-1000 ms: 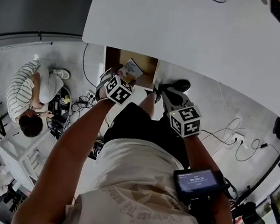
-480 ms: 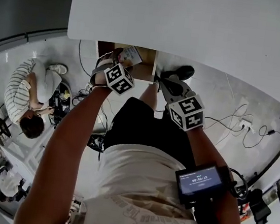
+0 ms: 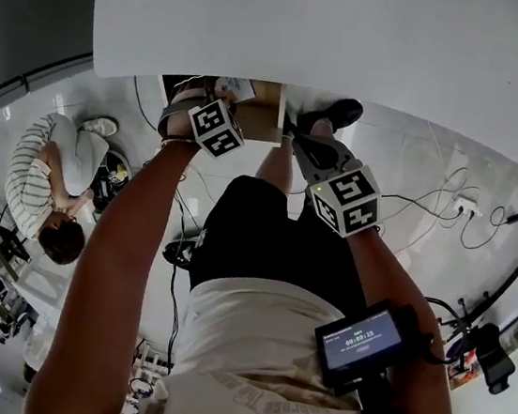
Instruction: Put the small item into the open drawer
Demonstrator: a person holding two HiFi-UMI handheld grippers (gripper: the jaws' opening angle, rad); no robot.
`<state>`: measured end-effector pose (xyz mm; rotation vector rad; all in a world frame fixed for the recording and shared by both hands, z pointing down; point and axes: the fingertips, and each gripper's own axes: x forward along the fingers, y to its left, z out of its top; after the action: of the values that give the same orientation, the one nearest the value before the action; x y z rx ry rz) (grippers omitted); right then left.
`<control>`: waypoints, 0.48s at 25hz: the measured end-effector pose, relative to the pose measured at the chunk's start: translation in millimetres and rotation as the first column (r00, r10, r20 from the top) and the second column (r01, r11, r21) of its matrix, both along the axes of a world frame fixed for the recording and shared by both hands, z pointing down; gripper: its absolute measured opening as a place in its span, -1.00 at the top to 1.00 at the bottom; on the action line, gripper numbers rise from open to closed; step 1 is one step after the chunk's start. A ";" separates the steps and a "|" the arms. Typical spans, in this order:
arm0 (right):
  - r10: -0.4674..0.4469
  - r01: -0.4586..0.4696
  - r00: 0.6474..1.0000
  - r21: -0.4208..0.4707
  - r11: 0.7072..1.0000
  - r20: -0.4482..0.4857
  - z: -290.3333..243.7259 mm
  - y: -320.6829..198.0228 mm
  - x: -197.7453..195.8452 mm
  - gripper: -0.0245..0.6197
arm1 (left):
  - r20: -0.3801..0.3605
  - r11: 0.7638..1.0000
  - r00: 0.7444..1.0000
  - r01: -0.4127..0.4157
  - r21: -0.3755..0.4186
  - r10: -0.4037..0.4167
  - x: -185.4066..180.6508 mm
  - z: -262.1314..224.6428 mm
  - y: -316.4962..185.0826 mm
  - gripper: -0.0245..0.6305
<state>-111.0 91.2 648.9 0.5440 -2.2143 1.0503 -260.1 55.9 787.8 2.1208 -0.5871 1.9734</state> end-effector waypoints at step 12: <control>0.066 -0.067 0.998 -0.036 0.997 -0.017 29.2 -4.5 16.3 0.90 | 0.036 0.994 0.994 -0.098 -0.050 0.100 16.1 52.4 0.0 -0.23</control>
<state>-94.6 86.7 678.2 0.6116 -2.1723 1.1142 -244.0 55.9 840.2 2.1258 -0.4444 2.0629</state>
